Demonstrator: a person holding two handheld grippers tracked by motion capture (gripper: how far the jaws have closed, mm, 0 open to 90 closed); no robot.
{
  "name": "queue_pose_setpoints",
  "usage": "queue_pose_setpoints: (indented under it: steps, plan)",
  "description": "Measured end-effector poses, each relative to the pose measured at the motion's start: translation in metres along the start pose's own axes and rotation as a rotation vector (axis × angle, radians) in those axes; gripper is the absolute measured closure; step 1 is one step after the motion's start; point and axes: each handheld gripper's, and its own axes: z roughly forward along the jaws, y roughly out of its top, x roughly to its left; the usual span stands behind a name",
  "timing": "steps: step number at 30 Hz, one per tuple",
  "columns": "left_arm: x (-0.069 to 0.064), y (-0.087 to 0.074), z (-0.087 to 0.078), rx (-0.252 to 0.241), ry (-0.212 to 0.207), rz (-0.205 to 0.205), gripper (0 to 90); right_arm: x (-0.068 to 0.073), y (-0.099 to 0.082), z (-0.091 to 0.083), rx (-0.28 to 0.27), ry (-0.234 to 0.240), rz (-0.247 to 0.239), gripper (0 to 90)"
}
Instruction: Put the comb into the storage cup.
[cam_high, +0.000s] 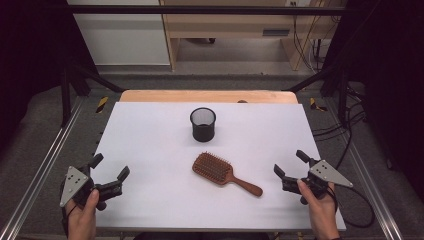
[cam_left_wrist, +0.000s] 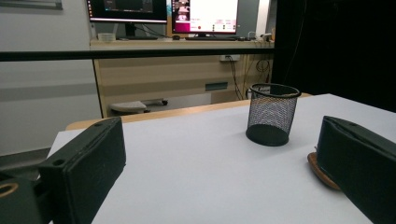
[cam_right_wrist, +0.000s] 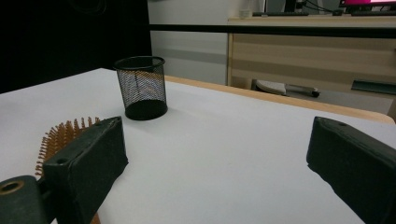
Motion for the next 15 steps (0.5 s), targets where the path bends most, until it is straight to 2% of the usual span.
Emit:
queue_pose_setpoints:
  steps: [6, 7, 15]
  plan:
    - [-0.0005, -0.001, 0.0011, 0.006, 0.003, -0.003, 2.0, 0.0027, 0.0014, -0.0008, 0.009, -0.008, 0.017, 3.4]
    - [-0.001, -0.0009, 0.0006, 0.008, 0.0, 0.003, 2.0, 0.0038, 0.0032, -0.0033, -0.005, -0.029, 0.026, 3.1]
    - [0.0007, -0.0018, 0.0018, 0.009, -0.007, -0.01, 2.1, 0.0044, 0.0071, -0.0069, -0.014, -0.076, 0.059, 3.0]
